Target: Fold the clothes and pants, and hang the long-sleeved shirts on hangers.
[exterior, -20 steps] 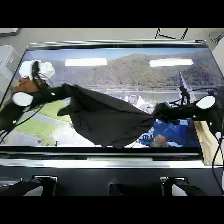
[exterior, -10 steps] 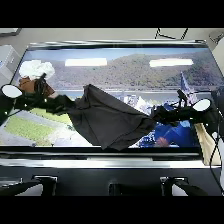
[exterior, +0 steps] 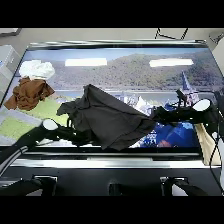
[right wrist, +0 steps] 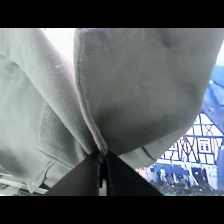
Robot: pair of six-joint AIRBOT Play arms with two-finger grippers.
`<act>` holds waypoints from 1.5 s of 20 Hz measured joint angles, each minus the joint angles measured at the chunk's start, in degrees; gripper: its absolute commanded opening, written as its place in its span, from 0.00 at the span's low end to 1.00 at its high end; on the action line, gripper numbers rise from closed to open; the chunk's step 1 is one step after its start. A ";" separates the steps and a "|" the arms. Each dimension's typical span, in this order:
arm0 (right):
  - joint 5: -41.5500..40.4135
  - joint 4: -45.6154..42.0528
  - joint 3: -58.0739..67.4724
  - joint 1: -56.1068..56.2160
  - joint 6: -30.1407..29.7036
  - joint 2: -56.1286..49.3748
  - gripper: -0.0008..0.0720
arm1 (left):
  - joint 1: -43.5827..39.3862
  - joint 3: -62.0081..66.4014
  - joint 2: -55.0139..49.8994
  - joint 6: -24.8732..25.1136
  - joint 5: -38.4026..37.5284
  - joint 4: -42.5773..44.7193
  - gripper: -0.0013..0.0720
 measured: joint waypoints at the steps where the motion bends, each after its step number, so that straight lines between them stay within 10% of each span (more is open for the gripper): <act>1: 0.37 -0.02 0.00 0.00 -0.02 0.00 0.07 | -1.99 -0.74 -0.42 0.11 1.40 -1.03 0.81; 9: 1.99 -0.42 0.00 0.00 -0.24 0.00 0.07 | -12.81 -2.49 -2.45 -1.09 13.33 -8.22 0.69; 14: 2.58 -0.44 0.00 0.00 -0.26 0.00 0.07 | -16.81 -2.60 -3.52 -3.52 18.23 -9.40 0.05; 22: 3.21 -0.68 4.72 0.00 -2.38 -0.02 0.07 | -14.19 2.75 4.28 -2.80 17.99 -1.57 0.04; 30: -0.83 5.49 46.58 0.00 -6.19 -0.07 0.07 | 1.81 36.81 17.90 -3.41 15.78 13.03 0.05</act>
